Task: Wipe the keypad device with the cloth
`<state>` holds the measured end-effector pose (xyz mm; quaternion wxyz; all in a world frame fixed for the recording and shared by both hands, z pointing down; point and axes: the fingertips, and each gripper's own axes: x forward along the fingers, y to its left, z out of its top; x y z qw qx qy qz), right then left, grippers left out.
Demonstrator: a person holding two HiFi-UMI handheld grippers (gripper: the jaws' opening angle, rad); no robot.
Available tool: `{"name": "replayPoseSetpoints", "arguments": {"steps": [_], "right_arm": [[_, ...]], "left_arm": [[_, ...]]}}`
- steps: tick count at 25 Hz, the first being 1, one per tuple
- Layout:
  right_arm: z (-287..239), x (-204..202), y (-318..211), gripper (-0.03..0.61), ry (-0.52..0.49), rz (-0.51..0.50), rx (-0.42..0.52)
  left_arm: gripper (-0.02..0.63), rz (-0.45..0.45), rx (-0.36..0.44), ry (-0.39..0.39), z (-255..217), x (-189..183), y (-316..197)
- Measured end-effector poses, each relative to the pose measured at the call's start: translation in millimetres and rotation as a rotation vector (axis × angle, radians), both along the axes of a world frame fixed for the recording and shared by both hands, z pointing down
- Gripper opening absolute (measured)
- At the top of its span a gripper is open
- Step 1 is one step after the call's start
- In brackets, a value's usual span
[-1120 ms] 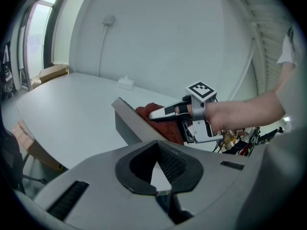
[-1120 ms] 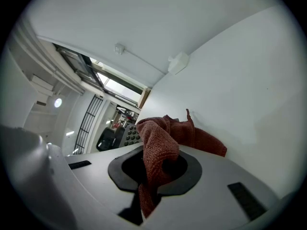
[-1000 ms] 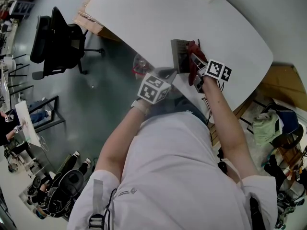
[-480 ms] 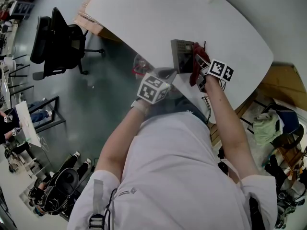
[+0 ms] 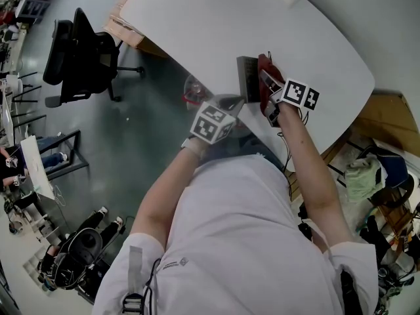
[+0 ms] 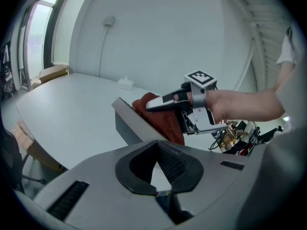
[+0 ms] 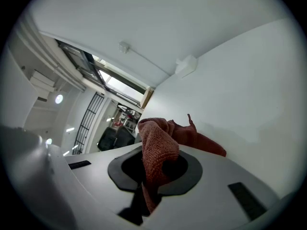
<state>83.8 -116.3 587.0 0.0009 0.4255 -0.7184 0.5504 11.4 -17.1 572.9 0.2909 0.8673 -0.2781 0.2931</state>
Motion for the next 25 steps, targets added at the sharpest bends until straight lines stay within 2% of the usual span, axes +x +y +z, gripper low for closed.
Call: {"name": "replayPoseSetpoints", "arguments": {"steps": [5,9,18,25], "right_arm": [[-26.7,-38.1,-8.1,0.055,-0.061,-0.061,0.035],[-31.0,-56.2,-12.2,0.055,-0.039,-0.103,0.056],[-22.0,-52.9,-11.4,0.055,0.002,-0.118,0.106],[-11.7,-43.1,-12.6,0.055,-0.004,-0.079,0.080]], "left_arm": [[0.011,-0.002,-0.005,0.006,0.5,-2.4,-2.0],[0.011,0.001,-0.008,0.007,0.6,-3.3,-3.0],[0.011,-0.001,-0.017,0.016,0.9,-2.4,-0.9],[0.011,-0.003,-0.019,0.021,1.3,-2.9,0.0]]}}
